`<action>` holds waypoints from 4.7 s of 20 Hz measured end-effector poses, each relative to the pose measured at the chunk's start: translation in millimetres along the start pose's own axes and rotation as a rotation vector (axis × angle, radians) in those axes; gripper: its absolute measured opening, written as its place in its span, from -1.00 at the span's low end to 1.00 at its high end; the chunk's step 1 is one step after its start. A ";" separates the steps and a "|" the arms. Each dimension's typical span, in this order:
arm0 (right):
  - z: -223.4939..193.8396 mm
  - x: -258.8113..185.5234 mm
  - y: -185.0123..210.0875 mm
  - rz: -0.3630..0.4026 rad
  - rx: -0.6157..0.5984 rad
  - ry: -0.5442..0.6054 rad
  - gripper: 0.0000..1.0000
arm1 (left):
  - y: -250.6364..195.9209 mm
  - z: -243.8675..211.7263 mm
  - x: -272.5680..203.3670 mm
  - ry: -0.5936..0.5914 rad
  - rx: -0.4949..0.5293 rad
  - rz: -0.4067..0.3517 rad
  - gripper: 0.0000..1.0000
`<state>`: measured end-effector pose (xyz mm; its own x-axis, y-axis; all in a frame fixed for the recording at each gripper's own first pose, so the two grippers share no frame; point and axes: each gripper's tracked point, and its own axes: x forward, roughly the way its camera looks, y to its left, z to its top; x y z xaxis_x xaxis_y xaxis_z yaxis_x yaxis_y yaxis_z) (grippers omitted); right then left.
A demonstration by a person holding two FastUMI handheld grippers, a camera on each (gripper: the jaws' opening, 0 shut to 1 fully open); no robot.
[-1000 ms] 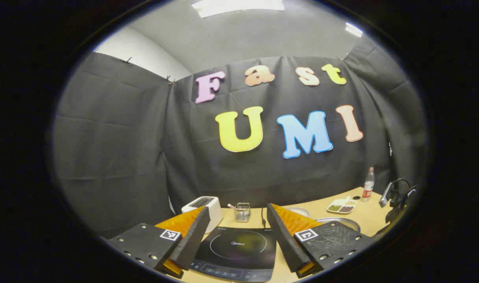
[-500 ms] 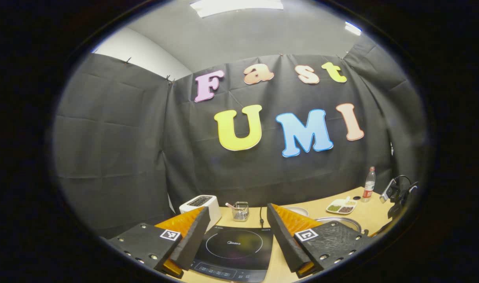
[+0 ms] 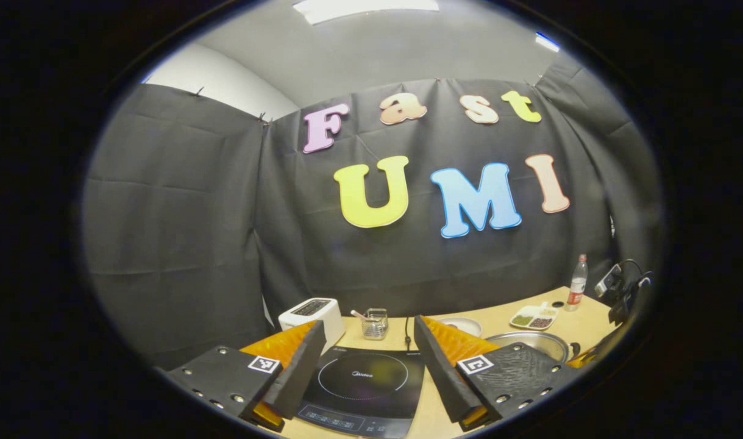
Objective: First push the handle of the pot to place it horizontally, then grasp the pot with both hands and set it on the induction cooktop.
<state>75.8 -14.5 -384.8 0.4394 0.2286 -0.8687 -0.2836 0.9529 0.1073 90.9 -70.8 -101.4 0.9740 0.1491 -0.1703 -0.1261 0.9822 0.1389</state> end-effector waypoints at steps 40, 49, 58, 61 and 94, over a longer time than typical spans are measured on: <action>109.2 -8.6 -77.3 -0.118 0.172 -0.373 0.96 | -157.3 -182.1 123.2 0.435 -0.096 -0.318 0.81; 100.6 25.5 -69.0 -0.094 0.137 -0.301 0.86 | -178.8 -240.7 140.4 0.558 -0.044 -0.346 0.81; 79.3 55.6 -72.8 -0.102 0.152 -0.209 0.96 | -182.5 -277.8 144.6 0.651 -0.029 -0.339 0.77; 71.5 61.9 -72.8 -0.098 0.159 -0.184 0.96 | -185.8 -280.7 143.3 0.657 -0.019 -0.345 0.77; 71.5 55.4 -61.5 -0.052 0.235 -0.159 -0.22 | -199.1 -272.2 139.9 0.645 -0.064 -0.347 0.10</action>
<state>178.5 -46.1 -404.9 0.5815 0.1893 -0.7912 -0.0606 0.9799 0.1899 201.1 -214.6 -418.4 0.6582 -0.1538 -0.7369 0.1394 0.9869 -0.0815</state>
